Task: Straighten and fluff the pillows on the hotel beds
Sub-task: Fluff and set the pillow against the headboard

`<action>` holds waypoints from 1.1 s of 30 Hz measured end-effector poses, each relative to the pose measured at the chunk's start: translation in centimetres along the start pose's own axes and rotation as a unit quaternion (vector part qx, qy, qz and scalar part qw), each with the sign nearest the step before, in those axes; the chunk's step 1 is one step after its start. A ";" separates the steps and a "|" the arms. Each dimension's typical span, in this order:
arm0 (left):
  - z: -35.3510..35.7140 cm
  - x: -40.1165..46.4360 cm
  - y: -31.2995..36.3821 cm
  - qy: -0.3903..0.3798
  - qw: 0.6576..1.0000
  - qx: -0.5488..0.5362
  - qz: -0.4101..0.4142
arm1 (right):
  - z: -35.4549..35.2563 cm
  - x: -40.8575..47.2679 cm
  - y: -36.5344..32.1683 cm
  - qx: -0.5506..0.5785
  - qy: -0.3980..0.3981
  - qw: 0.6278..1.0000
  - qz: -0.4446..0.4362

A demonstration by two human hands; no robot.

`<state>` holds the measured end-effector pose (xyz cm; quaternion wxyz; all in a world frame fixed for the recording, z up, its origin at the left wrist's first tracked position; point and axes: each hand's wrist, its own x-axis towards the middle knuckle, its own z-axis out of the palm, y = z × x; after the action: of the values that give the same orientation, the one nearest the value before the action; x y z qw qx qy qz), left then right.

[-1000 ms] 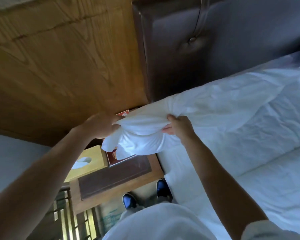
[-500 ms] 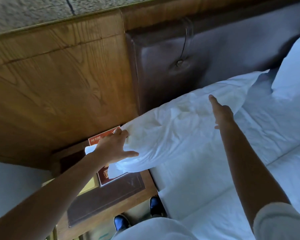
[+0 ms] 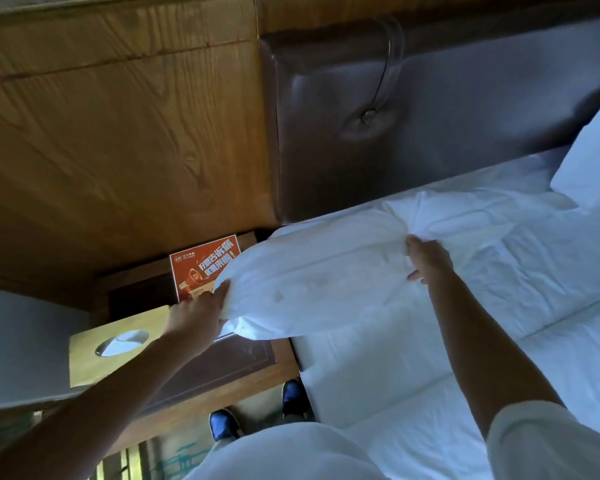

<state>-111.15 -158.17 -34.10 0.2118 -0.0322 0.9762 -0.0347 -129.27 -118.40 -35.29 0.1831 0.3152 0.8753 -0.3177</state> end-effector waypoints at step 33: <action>-3.5 0.5 -12.2 0.268 0.853 -0.431 -0.122 | 5.2 -7.4 -7.9 0.114 -0.287 0.950 -0.041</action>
<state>-112.47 -170.20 -30.08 -0.0986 -0.2285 0.9004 0.3569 -128.48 -129.90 -31.70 0.3762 0.1933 0.7562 -0.4993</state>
